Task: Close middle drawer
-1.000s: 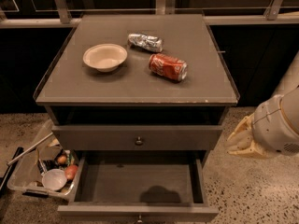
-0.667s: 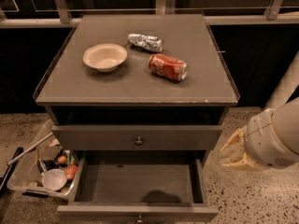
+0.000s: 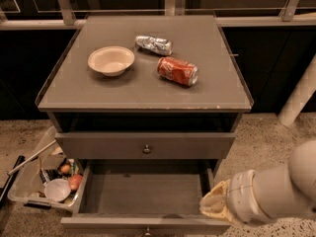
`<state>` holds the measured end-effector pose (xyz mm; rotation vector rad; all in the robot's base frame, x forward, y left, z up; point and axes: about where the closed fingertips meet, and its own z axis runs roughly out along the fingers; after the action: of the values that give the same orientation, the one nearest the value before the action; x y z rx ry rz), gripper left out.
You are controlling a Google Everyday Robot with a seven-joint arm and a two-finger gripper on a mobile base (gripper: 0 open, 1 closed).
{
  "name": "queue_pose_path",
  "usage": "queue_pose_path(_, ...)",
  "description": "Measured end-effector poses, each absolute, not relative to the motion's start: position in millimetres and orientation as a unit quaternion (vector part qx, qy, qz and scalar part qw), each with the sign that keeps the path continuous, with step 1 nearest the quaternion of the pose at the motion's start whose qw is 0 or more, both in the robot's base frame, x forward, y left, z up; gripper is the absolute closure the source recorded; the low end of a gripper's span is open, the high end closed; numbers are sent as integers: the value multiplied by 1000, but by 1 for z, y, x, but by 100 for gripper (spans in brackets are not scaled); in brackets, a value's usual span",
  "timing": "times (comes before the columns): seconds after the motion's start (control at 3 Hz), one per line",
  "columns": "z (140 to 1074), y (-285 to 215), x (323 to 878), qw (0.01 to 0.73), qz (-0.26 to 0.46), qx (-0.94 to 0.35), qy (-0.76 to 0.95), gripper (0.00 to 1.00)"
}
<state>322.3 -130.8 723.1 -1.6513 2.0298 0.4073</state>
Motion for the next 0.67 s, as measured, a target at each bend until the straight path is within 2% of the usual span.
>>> queue_pose_path(0.33,674,-125,324,257,145,-585,756,100)
queue_pose_path(0.67,639,-145,350,264,104,-559,779,100)
